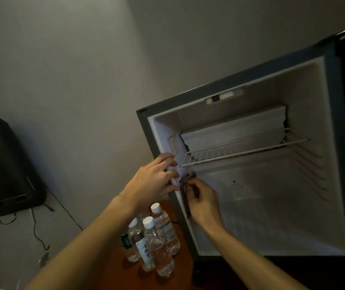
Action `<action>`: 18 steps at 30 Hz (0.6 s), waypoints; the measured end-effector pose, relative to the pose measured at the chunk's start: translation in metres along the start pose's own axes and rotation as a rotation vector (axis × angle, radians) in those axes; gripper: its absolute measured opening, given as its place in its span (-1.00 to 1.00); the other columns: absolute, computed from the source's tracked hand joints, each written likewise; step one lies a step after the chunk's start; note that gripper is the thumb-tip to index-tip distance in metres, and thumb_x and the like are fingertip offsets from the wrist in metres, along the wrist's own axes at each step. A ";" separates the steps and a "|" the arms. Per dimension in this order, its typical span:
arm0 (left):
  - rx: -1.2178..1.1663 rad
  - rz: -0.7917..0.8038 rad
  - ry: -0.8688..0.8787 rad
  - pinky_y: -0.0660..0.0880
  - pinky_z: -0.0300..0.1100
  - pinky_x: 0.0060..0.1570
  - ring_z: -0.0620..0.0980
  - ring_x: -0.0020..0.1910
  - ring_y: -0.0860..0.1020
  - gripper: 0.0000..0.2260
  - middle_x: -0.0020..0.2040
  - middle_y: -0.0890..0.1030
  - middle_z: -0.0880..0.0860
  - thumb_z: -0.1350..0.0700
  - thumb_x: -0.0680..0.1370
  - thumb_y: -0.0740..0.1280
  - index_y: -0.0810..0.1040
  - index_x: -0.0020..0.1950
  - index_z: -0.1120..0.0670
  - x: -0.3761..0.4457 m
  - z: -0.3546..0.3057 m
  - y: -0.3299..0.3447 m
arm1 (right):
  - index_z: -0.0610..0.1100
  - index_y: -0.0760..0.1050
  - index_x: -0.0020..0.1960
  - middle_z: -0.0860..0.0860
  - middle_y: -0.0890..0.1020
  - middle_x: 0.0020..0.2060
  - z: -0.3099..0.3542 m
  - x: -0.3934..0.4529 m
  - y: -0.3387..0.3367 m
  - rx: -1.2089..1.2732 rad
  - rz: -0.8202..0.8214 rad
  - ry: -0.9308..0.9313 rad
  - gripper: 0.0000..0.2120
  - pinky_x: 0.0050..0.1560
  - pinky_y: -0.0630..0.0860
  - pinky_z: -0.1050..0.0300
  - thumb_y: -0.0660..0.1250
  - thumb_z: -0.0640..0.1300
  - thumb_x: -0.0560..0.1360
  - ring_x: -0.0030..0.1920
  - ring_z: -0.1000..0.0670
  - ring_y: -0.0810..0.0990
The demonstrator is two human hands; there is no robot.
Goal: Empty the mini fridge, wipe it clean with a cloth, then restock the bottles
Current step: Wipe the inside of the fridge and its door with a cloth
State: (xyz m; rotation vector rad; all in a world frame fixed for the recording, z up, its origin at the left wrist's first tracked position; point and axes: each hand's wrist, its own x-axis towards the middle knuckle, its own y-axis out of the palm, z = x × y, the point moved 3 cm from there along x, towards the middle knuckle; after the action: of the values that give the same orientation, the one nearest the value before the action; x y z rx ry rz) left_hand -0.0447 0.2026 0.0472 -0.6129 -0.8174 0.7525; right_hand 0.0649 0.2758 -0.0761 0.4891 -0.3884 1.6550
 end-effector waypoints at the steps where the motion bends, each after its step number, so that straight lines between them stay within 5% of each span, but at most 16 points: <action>1: -0.005 -0.006 0.007 0.63 -0.05 0.09 0.01 0.52 0.27 -0.68 0.35 0.52 0.01 -0.17 0.52 0.42 0.67 0.17 -0.01 0.000 0.000 0.000 | 0.04 0.58 0.04 0.10 0.63 -0.06 -0.001 0.003 0.000 -0.018 -0.005 -0.003 -0.84 0.01 0.55 0.20 0.29 -0.20 0.58 -0.05 0.13 0.60; 18: -0.042 -0.004 0.037 0.59 0.00 0.18 0.02 0.54 0.25 -0.69 0.34 0.52 0.05 -0.15 0.55 0.39 0.67 0.15 0.03 -0.001 0.005 0.007 | -0.08 0.63 0.09 -0.06 0.70 -0.02 -0.029 0.061 0.003 -0.173 -0.041 -0.082 -0.81 -0.07 0.43 0.24 0.28 -0.22 0.57 -0.03 -0.06 0.64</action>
State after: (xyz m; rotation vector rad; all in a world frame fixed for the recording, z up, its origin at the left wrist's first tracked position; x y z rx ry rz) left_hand -0.0512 0.2068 0.0444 -0.6608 -0.8016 0.7193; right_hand 0.0525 0.3426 -0.0688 0.4331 -0.5728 1.5494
